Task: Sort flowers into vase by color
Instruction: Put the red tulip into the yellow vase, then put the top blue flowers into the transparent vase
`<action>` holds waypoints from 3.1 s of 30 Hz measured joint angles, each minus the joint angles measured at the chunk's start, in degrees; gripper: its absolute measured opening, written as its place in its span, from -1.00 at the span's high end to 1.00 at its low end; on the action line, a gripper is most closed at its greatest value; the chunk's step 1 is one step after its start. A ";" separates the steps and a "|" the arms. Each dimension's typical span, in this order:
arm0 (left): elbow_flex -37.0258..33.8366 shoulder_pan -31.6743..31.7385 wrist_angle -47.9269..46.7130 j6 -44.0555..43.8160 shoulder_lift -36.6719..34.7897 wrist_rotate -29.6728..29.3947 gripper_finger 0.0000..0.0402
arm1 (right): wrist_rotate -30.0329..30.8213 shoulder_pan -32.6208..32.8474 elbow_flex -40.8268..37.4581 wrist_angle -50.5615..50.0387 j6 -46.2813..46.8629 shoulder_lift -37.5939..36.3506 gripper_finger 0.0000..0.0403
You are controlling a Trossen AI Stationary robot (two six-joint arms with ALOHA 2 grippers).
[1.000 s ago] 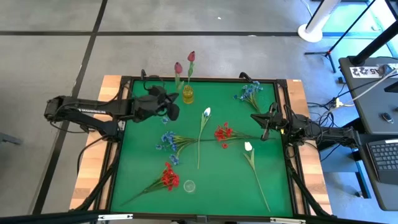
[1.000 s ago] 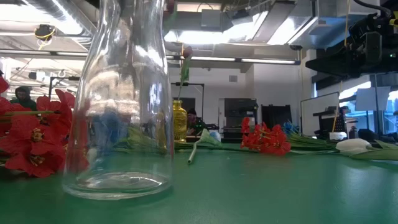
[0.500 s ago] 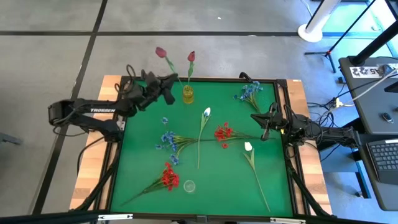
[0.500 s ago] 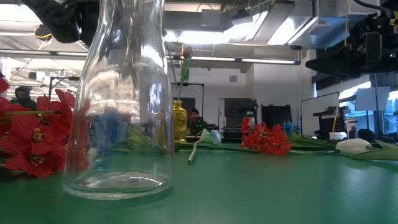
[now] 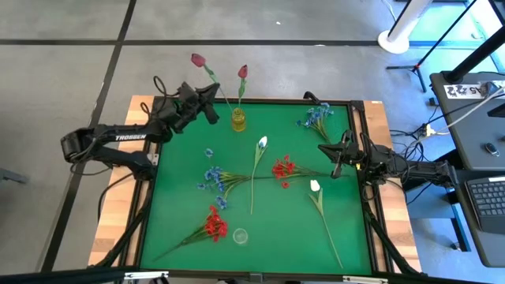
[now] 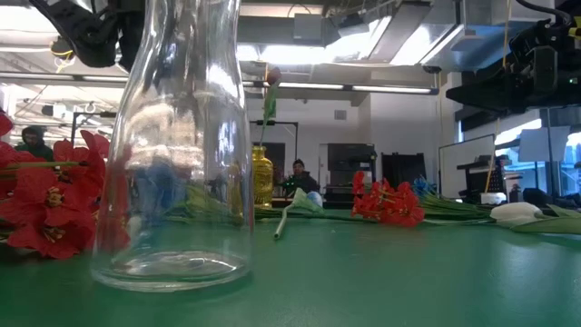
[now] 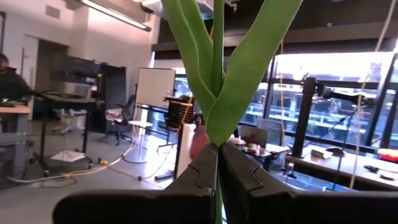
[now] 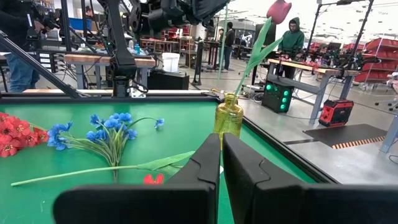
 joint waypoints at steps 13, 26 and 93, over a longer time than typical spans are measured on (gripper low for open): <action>6.42 0.80 -0.04 2.48 9.84 1.43 1.00 | 0.00 0.00 0.00 0.00 0.00 0.00 0.91; 8.35 2.58 -6.53 1.53 14.73 1.36 1.00 | -0.02 0.00 -0.01 -0.01 0.00 0.00 0.91; 8.28 -40.29 -47.85 -9.85 -8.66 -13.99 -0.15 | -0.02 0.00 -0.02 0.20 0.62 0.02 0.91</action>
